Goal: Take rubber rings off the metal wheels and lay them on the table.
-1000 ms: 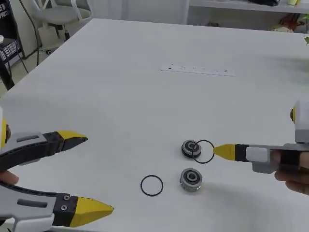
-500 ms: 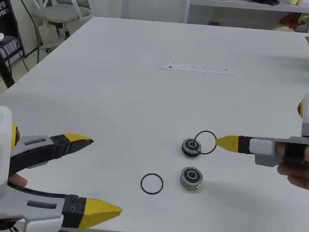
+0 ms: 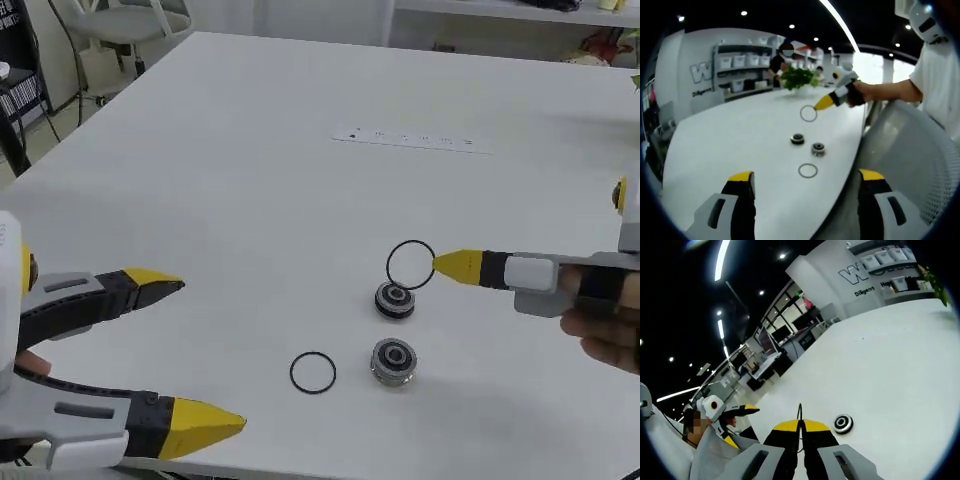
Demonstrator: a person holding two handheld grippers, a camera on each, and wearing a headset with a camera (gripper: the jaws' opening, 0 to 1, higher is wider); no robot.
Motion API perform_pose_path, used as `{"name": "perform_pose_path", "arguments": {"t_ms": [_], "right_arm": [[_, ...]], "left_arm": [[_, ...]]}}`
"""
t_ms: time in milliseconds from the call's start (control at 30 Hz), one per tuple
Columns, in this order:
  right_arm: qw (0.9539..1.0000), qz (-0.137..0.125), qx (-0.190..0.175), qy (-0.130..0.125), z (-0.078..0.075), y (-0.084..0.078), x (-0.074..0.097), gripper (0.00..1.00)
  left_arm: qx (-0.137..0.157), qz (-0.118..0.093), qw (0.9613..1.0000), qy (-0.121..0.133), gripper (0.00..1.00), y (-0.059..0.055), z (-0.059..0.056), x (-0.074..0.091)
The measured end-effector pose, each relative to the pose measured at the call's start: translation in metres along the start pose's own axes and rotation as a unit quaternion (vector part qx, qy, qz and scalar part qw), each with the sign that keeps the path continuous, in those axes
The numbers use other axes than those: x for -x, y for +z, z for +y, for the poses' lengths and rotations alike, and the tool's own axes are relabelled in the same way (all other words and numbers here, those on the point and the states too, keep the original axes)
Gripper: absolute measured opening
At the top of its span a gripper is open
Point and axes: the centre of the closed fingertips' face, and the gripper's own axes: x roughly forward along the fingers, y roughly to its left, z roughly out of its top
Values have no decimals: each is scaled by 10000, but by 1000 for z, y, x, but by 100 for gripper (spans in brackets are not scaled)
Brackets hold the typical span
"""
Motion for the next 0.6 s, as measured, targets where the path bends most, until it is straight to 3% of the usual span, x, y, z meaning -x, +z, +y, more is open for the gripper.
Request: {"name": "perform_pose_path", "arguments": {"t_ms": [600], "right_arm": [[9966, 375, 545, 495, 41, 7, -36, 0]], "left_arm": [[-23, 136, 9999, -94, 85, -5, -4, -1]]}}
